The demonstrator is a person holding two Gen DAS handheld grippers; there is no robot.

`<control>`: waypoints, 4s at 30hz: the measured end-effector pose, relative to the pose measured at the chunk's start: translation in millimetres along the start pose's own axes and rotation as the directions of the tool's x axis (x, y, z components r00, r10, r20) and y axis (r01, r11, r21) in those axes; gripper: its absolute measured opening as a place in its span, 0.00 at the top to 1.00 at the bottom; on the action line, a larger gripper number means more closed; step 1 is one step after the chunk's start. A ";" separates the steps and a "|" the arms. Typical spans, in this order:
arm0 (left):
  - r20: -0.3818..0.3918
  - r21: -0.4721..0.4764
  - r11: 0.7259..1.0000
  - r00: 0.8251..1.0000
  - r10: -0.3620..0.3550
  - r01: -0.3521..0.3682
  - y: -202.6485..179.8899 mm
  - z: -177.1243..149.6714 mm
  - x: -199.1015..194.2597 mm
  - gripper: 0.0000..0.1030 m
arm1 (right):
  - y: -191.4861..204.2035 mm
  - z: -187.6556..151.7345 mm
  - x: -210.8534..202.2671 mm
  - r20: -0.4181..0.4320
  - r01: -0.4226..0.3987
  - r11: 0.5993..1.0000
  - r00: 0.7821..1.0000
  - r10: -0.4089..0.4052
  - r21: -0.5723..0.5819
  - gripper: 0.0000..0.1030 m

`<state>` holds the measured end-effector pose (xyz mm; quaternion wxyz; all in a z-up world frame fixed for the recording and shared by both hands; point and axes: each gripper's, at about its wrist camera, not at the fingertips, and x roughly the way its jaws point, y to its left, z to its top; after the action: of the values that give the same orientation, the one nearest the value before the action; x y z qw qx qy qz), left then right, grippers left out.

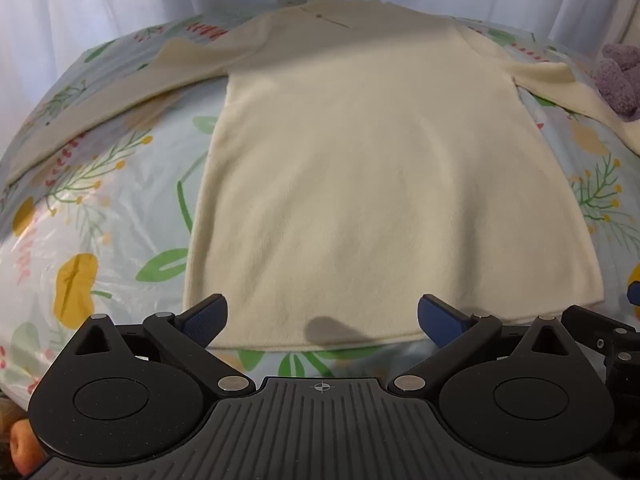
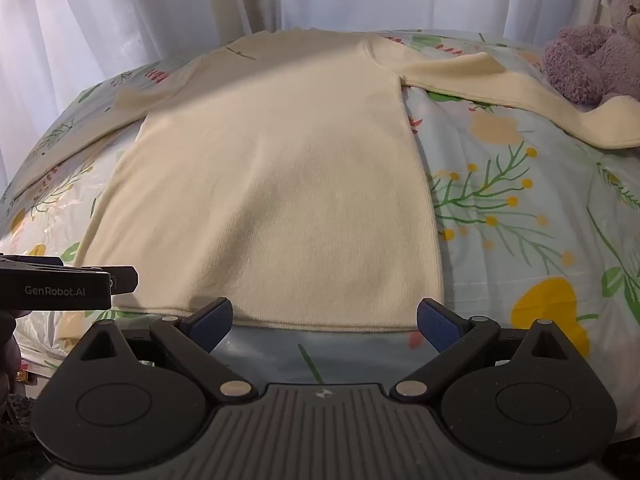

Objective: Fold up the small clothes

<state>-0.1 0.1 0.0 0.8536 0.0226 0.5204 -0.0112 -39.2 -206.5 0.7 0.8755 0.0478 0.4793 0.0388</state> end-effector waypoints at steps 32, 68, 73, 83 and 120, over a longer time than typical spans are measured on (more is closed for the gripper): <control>-0.017 0.002 1.000 1.000 0.001 -0.001 1.1 2.5 5.7 0.00 | -4.0 3.7 10.8 -0.012 0.013 1.000 1.000 -0.013 0.009 0.04; -0.044 0.015 1.000 0.999 -0.001 0.001 -0.9 6.0 11.6 0.00 | -9.2 7.6 16.7 -0.037 0.013 1.000 0.999 -0.012 0.010 0.04; -0.049 0.015 1.000 0.999 -0.001 0.002 -0.6 5.8 12.2 0.00 | -8.9 7.8 17.3 -0.040 0.012 1.000 0.999 -0.011 0.011 0.04; -0.061 0.014 1.000 0.998 -0.001 0.002 -0.1 2.6 12.4 0.00 | -10.4 4.7 20.0 -0.052 0.023 1.000 0.998 -0.022 0.018 0.04; -0.058 -0.027 0.999 0.998 0.027 -0.029 -1.3 40.6 39.5 0.00 | -146.7 42.0 44.8 0.087 -0.107 0.884 0.993 0.076 0.455 0.21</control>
<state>54.0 -3.0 -16.6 0.8385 0.0183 0.5445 0.0086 23.5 -349.0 -32.0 0.8521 0.2770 0.4427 -0.0358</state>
